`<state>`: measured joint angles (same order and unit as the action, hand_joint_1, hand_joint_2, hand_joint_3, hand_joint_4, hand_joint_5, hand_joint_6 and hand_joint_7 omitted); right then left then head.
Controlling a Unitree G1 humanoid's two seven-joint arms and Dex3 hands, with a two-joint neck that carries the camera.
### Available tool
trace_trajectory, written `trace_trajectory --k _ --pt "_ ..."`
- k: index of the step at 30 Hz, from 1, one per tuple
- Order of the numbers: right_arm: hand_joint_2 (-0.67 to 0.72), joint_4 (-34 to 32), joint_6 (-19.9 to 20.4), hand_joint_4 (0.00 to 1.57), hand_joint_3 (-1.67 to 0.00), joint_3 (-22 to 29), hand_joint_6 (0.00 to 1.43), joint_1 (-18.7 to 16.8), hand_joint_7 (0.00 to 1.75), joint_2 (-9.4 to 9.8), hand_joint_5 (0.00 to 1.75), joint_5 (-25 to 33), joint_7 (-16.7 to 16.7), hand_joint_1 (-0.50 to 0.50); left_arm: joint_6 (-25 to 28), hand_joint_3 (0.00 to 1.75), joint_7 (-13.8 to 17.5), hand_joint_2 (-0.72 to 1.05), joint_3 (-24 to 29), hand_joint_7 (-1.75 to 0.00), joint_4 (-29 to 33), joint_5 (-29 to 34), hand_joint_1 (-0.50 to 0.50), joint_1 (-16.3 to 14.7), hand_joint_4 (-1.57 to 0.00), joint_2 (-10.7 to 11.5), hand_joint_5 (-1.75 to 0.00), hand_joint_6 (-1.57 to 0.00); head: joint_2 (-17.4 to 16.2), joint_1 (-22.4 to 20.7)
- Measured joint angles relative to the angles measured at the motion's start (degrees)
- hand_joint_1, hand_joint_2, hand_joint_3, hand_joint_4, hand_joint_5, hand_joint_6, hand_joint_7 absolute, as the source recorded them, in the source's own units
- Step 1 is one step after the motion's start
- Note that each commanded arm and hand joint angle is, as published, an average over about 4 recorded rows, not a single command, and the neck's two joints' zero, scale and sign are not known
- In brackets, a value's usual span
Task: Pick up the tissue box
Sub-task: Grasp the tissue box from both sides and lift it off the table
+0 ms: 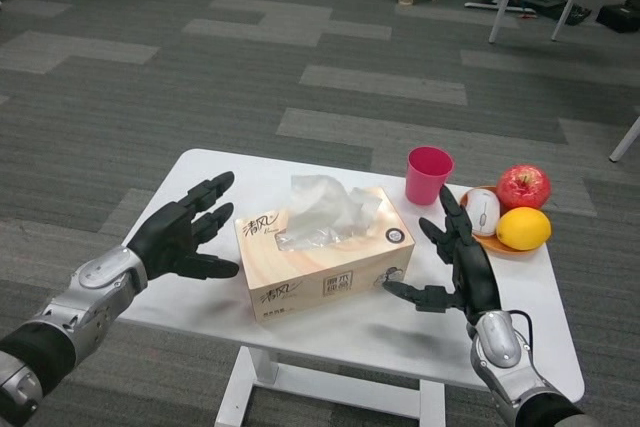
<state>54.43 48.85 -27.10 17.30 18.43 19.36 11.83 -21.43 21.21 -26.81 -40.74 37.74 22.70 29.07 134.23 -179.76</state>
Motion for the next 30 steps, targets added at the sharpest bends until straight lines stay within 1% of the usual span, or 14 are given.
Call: trace_trajectory --k 3,6,12,17,20,22,25,30 --pt "-0.22 1.7 -0.8 0.34 -0.32 -0.8 0.00 0.9 0.07 -0.07 0.10 0.0 0.0 -0.21 0.0 0.09 0.0 1.05 -0.1 0.00 0.0 0.0 0.50 0.0 0.00 0.0 0.00 0.00 -0.1 0.2" --pt "-0.22 4.0 -1.8 0.34 -0.32 -3.1 0.00 2.3 0.07 -0.19 0.10 0.0 0.0 -0.21 -0.1 0.09 0.0 1.05 -0.3 -0.03 0.0 0.1 0.50 0.0 0.00 0.0 0.00 0.00 -0.1 0.7" --pt "-0.22 7.3 -3.2 0.33 -0.32 -5.9 0.00 4.4 0.07 -0.69 0.10 0.0 0.0 -0.21 -0.1 0.09 0.0 1.05 -0.6 0.00 0.0 0.1 0.50 0.1 0.00 0.0 0.00 0.00 -0.3 1.2" --pt "-0.21 9.3 -3.9 0.37 -0.32 -8.9 0.00 5.6 0.07 -1.13 0.12 0.0 0.0 -0.21 -0.1 0.09 0.0 1.05 -0.9 0.00 0.0 0.2 0.50 0.4 0.00 0.0 0.00 0.00 -0.4 1.5" --pt "-0.19 9.5 -4.2 0.37 -0.32 -9.9 0.00 5.8 0.07 -1.20 0.10 0.0 0.0 -0.21 -0.1 0.09 0.0 1.05 -0.9 -0.03 0.0 0.3 0.50 0.6 0.00 0.0 0.00 0.00 -0.4 1.5" --pt "-0.22 9.6 -4.3 0.36 -0.32 -10.4 0.00 5.9 0.07 -1.21 0.10 0.0 0.0 -0.21 -0.1 0.09 0.0 1.05 -1.0 -0.03 0.0 0.4 0.50 0.7 0.00 0.0 0.00 0.00 -0.5 1.5" --pt "-0.22 9.6 -4.3 0.34 -0.32 -10.9 0.00 5.9 0.07 -1.22 0.10 0.0 0.0 -0.21 -0.1 0.09 0.0 1.05 -1.2 -0.07 -0.1 0.5 0.50 0.8 0.00 0.0 0.00 0.00 -0.6 1.6" --pt "-0.22 9.1 -4.3 0.34 -0.32 -11.0 0.00 5.8 0.07 -1.19 0.10 0.0 0.0 -0.21 -0.1 0.09 -0.1 1.05 -1.3 0.00 -0.3 0.5 0.50 1.0 0.00 0.0 0.00 0.00 -0.7 1.5"
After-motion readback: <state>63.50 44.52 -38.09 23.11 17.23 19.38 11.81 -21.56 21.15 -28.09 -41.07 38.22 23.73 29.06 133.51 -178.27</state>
